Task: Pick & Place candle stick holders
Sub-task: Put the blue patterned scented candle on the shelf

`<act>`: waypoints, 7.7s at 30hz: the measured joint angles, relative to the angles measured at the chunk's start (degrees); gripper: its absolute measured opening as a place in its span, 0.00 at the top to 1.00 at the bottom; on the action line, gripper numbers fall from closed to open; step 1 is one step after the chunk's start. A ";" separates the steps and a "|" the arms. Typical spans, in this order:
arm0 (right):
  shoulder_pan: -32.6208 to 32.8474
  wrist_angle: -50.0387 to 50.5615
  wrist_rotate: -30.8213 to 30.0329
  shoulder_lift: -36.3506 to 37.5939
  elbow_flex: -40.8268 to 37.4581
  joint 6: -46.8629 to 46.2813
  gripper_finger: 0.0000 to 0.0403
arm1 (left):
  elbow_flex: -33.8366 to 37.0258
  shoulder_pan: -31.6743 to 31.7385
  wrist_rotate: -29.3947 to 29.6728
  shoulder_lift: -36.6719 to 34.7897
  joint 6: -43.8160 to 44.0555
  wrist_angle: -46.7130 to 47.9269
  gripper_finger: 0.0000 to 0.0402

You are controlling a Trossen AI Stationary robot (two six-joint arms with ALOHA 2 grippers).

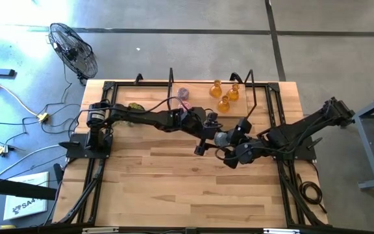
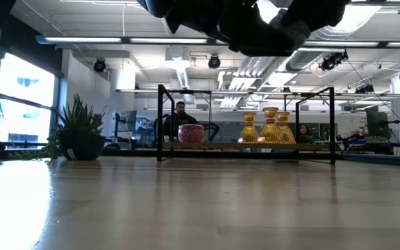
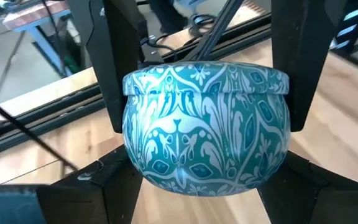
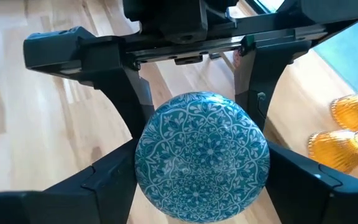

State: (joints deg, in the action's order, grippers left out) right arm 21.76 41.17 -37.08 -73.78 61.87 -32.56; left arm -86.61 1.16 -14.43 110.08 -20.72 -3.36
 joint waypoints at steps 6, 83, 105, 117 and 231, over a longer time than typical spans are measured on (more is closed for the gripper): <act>0.04 0.16 0.11 0.01 0.07 -0.04 0.29 | 0.00 0.03 -2.09 0.00 1.10 -1.18 0.35; -0.04 1.07 0.39 -0.11 -0.27 -0.91 0.30 | 0.07 -3.73 5.74 1.69 5.62 -5.85 0.23; -0.04 1.08 1.66 -0.09 -0.20 0.08 0.20 | 0.07 -3.77 5.83 2.75 6.06 -8.23 0.29; 0.04 -4.27 -0.36 -0.09 -0.26 7.49 0.16 | 0.07 -3.84 5.40 2.69 5.93 -8.81 0.29; 57.52 -47.06 -52.92 7.76 -6.47 54.62 0.16 | 0.11 2.56 70.49 9.33 37.52 -19.47 0.29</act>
State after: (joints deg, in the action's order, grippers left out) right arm 79.28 -5.89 -90.00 -66.02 55.40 22.06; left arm -86.50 3.73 56.07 119.41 16.80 -22.83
